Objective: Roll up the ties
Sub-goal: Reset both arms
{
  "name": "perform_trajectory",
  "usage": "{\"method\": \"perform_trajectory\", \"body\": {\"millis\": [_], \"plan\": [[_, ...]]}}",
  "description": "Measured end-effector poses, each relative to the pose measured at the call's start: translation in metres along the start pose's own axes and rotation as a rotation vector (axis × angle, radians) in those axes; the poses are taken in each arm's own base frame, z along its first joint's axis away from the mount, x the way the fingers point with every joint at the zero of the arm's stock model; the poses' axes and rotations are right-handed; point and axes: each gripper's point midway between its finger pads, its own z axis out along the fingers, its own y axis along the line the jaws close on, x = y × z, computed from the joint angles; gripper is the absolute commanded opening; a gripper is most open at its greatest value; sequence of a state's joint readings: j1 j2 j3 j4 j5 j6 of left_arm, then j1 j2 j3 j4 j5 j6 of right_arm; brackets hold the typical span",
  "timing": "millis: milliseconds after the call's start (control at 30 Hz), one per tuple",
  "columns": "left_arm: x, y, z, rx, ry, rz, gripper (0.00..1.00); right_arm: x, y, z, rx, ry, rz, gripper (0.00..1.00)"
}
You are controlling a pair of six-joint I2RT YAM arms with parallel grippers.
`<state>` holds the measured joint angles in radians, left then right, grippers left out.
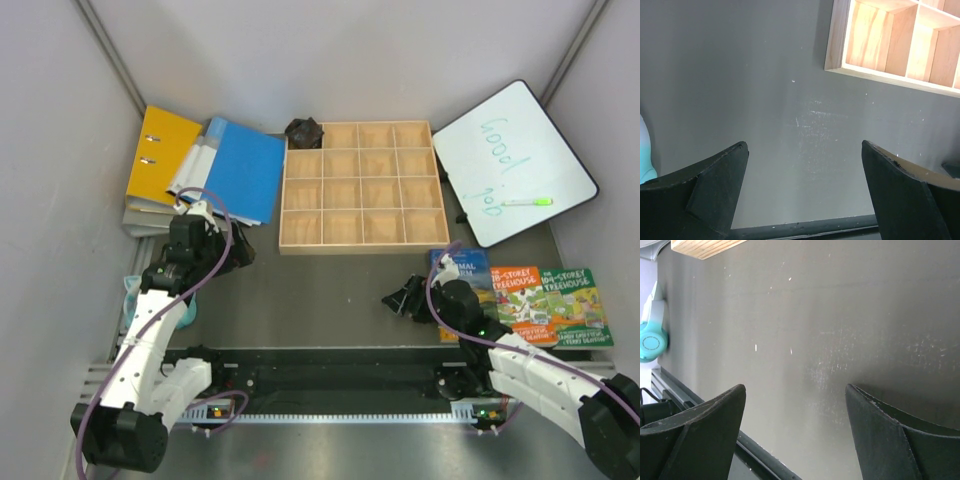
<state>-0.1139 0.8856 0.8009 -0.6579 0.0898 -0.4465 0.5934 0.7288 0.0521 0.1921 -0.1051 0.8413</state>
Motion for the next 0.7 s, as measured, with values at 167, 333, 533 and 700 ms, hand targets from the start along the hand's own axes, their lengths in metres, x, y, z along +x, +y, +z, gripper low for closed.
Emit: {"method": "perform_trajectory", "body": {"millis": [167,333,533,700], "plan": [[0.001,-0.002,0.000,0.012,0.005,0.000,0.99,0.000,0.000,0.000,0.000,0.000,0.000,0.81],[0.001,-0.006,-0.003,0.035,0.001,0.002,0.99,0.000,0.000,0.000,0.000,0.000,0.000,0.81],[0.002,-0.010,-0.005,0.061,0.007,0.006,0.99,0.000,0.000,0.000,0.000,0.000,0.000,0.81],[0.005,-0.012,-0.002,0.072,0.032,0.006,0.99,0.000,0.000,0.000,0.001,0.001,0.000,0.81]]}}
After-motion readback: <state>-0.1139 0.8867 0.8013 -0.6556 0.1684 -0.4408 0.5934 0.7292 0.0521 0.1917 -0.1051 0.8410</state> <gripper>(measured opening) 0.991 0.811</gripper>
